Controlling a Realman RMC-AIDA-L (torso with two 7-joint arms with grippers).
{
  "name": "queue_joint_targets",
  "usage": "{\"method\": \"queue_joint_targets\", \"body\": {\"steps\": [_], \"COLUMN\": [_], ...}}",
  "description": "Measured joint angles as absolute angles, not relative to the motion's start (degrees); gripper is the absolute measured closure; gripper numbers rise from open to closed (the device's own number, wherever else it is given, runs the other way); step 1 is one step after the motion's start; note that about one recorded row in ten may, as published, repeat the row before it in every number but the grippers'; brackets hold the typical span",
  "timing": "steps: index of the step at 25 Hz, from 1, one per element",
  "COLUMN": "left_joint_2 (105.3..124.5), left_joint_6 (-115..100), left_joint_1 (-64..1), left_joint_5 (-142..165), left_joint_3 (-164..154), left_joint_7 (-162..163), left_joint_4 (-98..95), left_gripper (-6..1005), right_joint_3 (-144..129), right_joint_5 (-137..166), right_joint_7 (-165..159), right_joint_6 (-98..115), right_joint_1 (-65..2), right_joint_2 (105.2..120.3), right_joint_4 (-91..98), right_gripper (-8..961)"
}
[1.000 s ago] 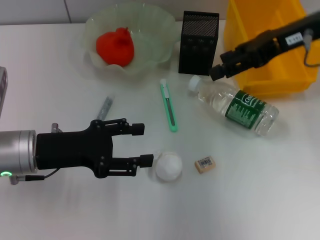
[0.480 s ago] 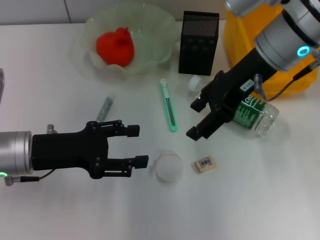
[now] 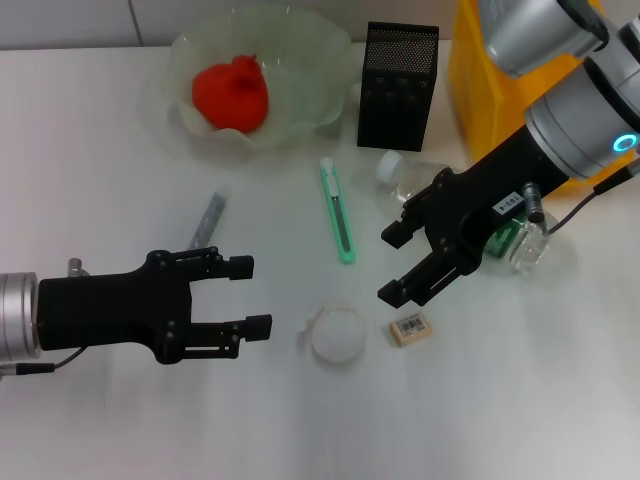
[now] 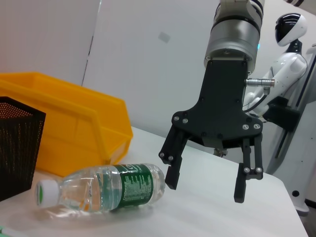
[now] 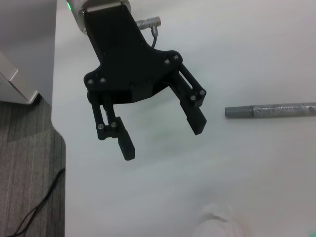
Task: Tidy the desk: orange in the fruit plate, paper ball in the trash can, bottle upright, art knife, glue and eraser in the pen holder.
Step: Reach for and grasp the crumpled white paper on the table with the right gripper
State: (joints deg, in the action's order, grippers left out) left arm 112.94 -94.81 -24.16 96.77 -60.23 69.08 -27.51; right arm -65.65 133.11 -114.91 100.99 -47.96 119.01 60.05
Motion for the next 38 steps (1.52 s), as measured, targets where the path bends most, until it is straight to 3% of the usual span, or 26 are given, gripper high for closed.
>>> {"method": "queue_joint_targets", "body": {"steps": [38], "left_joint_2": [112.51], "left_joint_6": [-94.6], "left_joint_1": [-22.2], "left_joint_5": [96.8], "left_joint_3": [-60.6], "left_joint_7": [67.3], "left_joint_4": [-26.7], "left_gripper": [212], "right_joint_3": [-82.2], "right_joint_5": [129.9], "right_joint_7": [-113.4], "right_joint_6": [87.5], "right_joint_1": [-47.0], "right_joint_2": [119.62], "right_joint_4": [53.2], "right_gripper": [158]}}
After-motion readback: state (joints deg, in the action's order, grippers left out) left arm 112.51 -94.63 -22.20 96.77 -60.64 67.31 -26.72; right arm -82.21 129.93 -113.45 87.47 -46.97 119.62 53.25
